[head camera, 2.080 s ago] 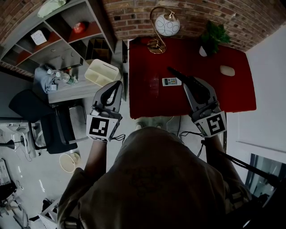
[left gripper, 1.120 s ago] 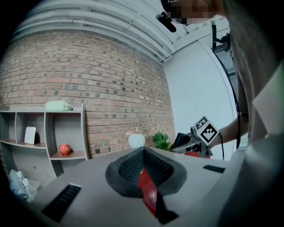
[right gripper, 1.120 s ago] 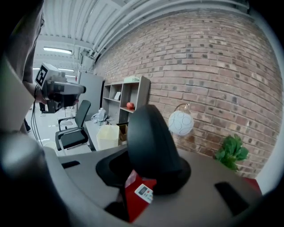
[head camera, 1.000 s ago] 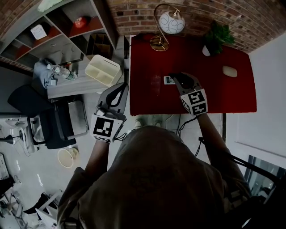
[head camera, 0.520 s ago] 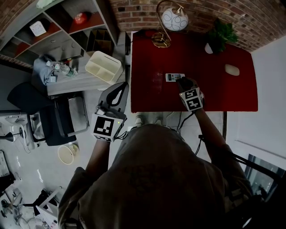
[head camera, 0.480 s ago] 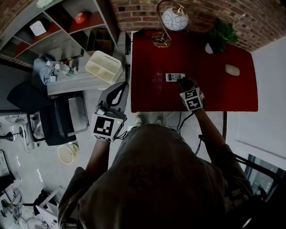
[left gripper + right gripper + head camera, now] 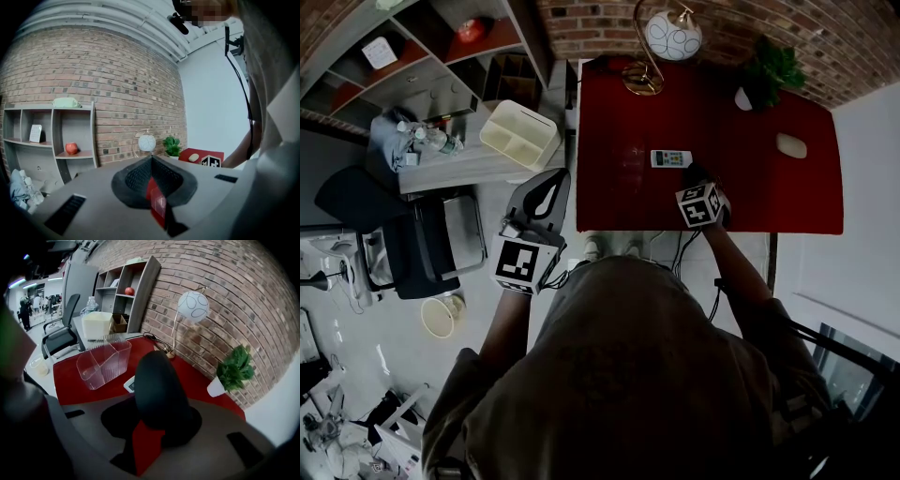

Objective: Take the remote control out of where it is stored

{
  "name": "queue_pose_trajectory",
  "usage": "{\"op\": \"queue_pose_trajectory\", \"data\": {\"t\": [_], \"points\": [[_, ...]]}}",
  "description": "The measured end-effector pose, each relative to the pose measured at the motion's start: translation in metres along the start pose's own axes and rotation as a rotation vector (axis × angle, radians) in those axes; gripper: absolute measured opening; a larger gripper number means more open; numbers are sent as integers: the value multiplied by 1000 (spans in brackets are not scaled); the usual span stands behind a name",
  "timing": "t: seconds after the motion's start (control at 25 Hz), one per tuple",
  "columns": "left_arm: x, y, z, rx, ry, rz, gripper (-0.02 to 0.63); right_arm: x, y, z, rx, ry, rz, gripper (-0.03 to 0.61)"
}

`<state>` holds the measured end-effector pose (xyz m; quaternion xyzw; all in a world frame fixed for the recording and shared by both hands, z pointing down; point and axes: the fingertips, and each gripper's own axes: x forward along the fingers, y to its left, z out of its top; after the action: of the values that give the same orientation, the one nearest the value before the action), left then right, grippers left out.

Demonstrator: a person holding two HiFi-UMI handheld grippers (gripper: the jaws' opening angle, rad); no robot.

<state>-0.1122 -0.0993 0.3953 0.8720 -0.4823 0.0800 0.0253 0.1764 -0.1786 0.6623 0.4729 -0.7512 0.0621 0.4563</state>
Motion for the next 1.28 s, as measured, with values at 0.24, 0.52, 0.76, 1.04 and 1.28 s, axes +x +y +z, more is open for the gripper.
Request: {"op": "queue_pose_trajectory", "data": {"t": [0.24, 0.52, 0.76, 1.04, 1.28], "points": [[1, 1, -1, -3, 6, 6, 11, 20, 2, -11, -30, 27, -64, 110], [2, 4, -5, -8, 17, 19, 11, 29, 10, -6, -27, 16, -44, 110], [7, 2, -8, -9, 19, 17, 11, 33, 19, -5, 25, 39, 25, 112], [14, 2, -7, -13, 21, 19, 11, 35, 34, 1, 32, 66, 72, 148], [14, 2, -8, -11, 24, 24, 11, 44, 63, -8, -26, 104, 132, 211]]}}
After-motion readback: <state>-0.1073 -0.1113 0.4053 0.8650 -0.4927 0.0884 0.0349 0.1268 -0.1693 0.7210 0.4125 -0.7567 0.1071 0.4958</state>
